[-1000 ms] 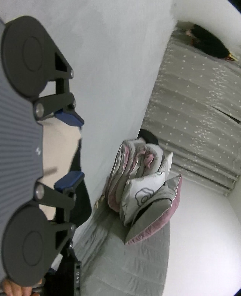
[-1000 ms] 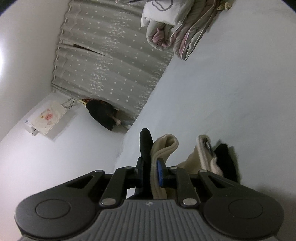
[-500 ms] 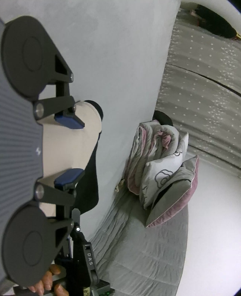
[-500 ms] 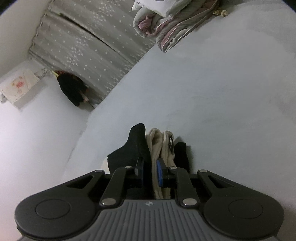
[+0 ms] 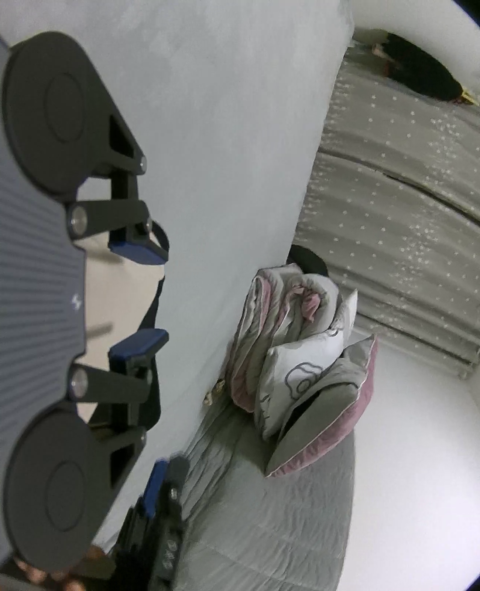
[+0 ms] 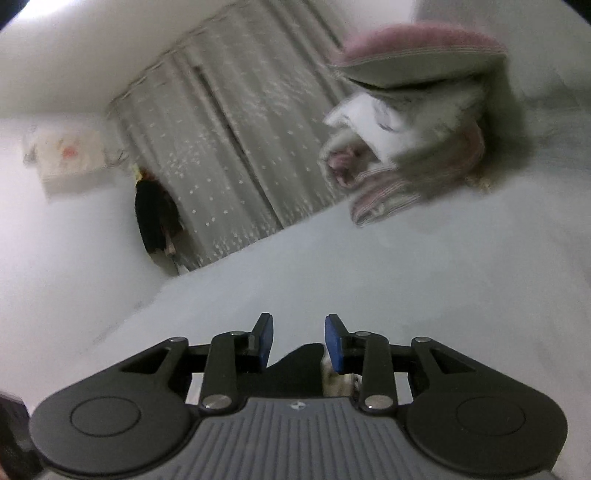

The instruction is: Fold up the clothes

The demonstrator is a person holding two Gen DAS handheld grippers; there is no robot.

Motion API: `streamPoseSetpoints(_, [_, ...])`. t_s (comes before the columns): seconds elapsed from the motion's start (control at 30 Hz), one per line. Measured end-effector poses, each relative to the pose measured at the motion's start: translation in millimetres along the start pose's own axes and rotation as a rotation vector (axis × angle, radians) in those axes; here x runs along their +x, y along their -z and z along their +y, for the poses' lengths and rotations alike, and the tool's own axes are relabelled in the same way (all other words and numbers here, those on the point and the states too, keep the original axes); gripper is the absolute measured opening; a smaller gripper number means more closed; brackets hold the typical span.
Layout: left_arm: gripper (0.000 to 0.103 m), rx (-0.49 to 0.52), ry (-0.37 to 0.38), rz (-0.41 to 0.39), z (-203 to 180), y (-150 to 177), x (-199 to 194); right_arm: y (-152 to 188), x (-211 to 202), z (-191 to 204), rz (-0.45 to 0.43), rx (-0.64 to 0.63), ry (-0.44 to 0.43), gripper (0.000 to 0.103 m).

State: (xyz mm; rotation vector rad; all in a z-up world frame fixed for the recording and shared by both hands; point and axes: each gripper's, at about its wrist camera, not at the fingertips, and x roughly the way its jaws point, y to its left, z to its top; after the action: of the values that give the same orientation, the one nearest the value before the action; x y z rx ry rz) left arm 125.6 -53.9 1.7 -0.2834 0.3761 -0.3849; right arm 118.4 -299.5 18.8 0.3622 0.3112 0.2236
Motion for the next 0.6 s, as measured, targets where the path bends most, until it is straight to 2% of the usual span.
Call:
streamPoseSetpoints(0.13, [0.039, 0.067, 0.029, 0.06, -16.6, 11.5, 11.7, 21.5, 19.1, 37.2, 0.021, -0.182, 0.061, 0.031])
streamPoseSetpoints(0.2, [0.04, 0.145, 0.014, 0.078, -29.5, 22.1, 15.6, 31.4, 29.1, 42.3, 0.068, -0.259, 0.119, 0.03])
streamPoseSetpoints(0.3, [0.042, 0.262, -0.01, 0.093, -48.6, 32.8, 18.5, 43.1, 42.2, 38.4, 0.169, -0.351, 0.25, 0.025])
streamPoseSetpoints(0.43, [0.051, 0.351, -0.02, 0.113, -64.8, 38.5, 21.5, 46.2, 41.7, 28.3, 0.198, -0.334, 0.251, 0.025])
streamPoseSetpoints(0.6, [0.055, 0.362, -0.015, 0.123, -68.5, 36.6, 18.0, 49.3, 39.6, 15.9, 0.227, -0.312, 0.244, 0.026])
